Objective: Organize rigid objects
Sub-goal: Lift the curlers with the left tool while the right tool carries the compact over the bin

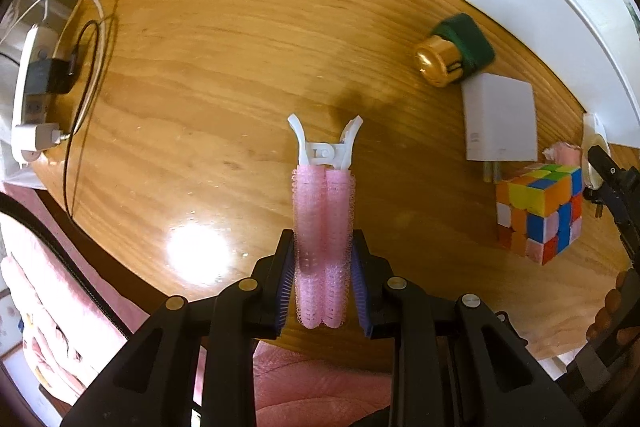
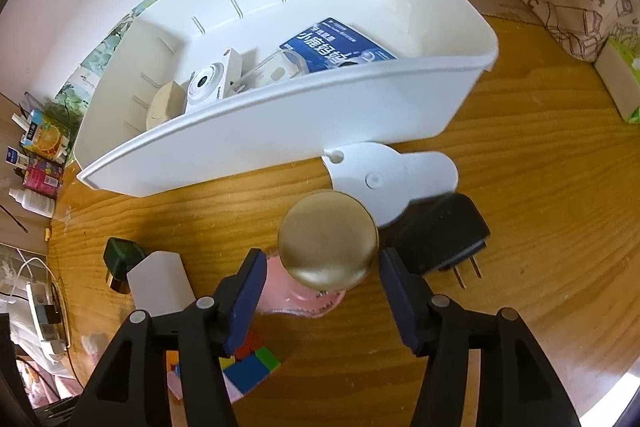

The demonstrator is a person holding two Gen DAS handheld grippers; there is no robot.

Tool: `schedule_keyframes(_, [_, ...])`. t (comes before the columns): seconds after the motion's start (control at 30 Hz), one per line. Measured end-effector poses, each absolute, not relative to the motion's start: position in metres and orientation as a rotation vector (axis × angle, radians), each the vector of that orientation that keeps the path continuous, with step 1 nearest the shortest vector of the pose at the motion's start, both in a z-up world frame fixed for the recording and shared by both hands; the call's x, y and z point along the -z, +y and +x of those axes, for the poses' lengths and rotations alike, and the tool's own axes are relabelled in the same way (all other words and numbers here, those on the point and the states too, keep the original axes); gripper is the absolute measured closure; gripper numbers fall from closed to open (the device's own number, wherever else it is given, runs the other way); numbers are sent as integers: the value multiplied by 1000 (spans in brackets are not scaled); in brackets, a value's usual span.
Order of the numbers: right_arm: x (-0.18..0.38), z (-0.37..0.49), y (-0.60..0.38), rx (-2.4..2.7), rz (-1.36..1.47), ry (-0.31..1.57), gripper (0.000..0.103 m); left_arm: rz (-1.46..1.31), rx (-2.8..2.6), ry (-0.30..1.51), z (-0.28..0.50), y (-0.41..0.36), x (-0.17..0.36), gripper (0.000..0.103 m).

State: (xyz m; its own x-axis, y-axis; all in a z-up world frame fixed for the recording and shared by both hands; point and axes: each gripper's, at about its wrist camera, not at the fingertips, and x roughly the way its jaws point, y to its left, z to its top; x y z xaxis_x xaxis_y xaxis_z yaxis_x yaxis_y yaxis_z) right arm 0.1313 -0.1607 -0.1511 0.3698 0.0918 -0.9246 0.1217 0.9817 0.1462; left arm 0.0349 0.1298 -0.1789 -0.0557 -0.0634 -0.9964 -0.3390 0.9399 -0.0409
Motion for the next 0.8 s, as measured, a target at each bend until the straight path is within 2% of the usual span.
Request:
schedule_keyframes(0.3, [159, 143, -155, 54, 154, 1198, 43, -316, -260, 1614, 27, 155, 175, 75])
schedule_keyframes(0.4, [162, 147, -151, 63, 143, 1201, 47, -305, -259, 1607, 25, 157, 171, 75])
schedule_keyframes(0.8, [147, 131, -164, 45, 176, 1160, 48, -280, -256, 1556, 45, 137, 138, 75])
